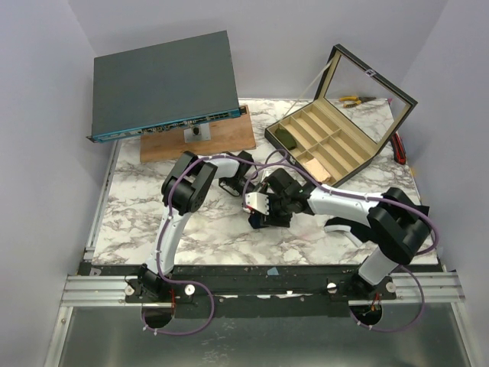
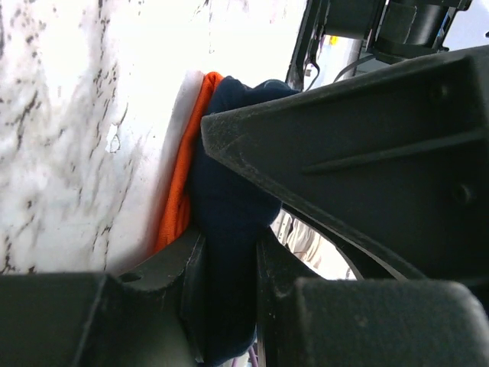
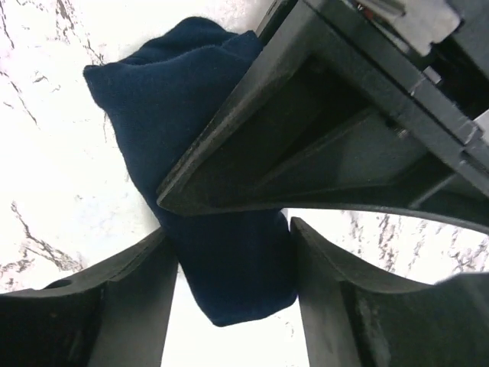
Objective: Roll the underwear
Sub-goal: Roll the underwear to the center of the board.
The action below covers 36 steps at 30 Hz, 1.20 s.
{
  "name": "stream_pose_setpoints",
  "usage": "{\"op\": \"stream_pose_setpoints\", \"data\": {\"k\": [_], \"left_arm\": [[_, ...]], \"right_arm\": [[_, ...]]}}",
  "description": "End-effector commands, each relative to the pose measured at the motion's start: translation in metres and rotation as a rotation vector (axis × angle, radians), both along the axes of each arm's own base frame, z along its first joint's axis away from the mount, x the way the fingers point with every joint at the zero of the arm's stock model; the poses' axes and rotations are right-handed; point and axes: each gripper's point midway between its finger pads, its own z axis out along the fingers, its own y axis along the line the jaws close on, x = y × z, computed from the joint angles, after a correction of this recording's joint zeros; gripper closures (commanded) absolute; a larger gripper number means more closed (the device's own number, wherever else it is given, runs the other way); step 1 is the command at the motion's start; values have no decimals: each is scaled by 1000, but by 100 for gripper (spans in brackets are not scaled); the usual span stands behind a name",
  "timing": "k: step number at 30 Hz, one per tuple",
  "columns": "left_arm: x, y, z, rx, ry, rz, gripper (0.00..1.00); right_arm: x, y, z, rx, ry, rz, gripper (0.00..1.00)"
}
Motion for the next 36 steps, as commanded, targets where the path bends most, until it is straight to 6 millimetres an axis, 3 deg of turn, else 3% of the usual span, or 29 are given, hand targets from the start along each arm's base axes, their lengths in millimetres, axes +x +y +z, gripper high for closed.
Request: {"op": "stream_pose_setpoints", "data": {"k": [1,4,8,16,21,36], "left_arm": [[-3,15,-52,138,-92,-50,100],[-2,14,-51,132,-100,-49,100],[-1,14,-44,115,-134,-48,88],[8,18,-17,94,-319,-38,48],[11,29,1,85,-388,-8,3],[25,60,32,36,-464,123,1]], "right_arm": [[-20,-5,-28,-45,102,27,46],[-31,-8,-38,-52,158,16,66],[-47,-13,-48,-55,236,-8,98],[-69,-18,-48,-32,423,-77,99],[-75,-21,-47,-27,479,-110,99],[-80,-18,-45,-22,532,-152,100]]}}
